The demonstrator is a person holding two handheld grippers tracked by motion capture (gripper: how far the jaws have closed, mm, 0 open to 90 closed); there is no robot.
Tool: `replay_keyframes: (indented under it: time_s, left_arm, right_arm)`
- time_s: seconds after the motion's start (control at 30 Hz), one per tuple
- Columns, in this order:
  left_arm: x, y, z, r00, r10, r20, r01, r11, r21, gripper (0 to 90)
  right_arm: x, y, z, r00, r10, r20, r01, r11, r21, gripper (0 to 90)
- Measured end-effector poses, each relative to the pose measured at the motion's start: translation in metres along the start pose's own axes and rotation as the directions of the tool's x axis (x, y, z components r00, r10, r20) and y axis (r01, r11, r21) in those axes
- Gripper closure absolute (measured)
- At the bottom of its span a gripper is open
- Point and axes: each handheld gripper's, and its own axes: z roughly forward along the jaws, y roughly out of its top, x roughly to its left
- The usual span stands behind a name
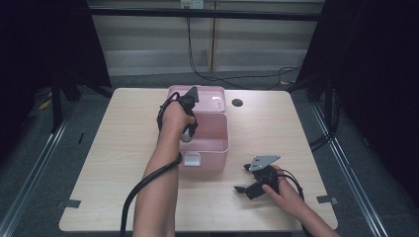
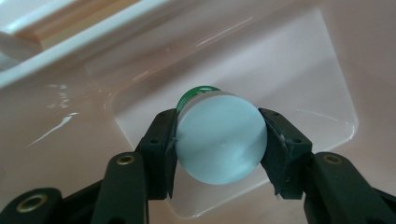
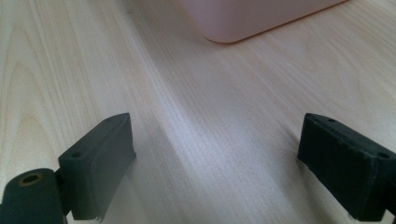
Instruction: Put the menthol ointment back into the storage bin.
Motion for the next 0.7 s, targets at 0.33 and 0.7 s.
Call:
replay_keyframes:
  time_s: [0.33, 0.7]
  left_arm:
    - [0.0, 0.002, 0.008, 0.9993, -0.039, 0.0, 0.039, 0.9991, -0.015, 50.0]
    - [0.0, 0.003, 0.019, 0.9944, -0.105, -0.004, 0.105, 0.9941, -0.026, 49.9]
  right_arm:
    - [0.0, 0.0, 0.0, 1.0, 0.0, 0.0, 0.0, 1.0, 0.0, 10.0]
    - [0.0, 0.0, 0.0, 1.0, 0.001, 0.0, -0.001, 1.0, 0.0, 10.0]
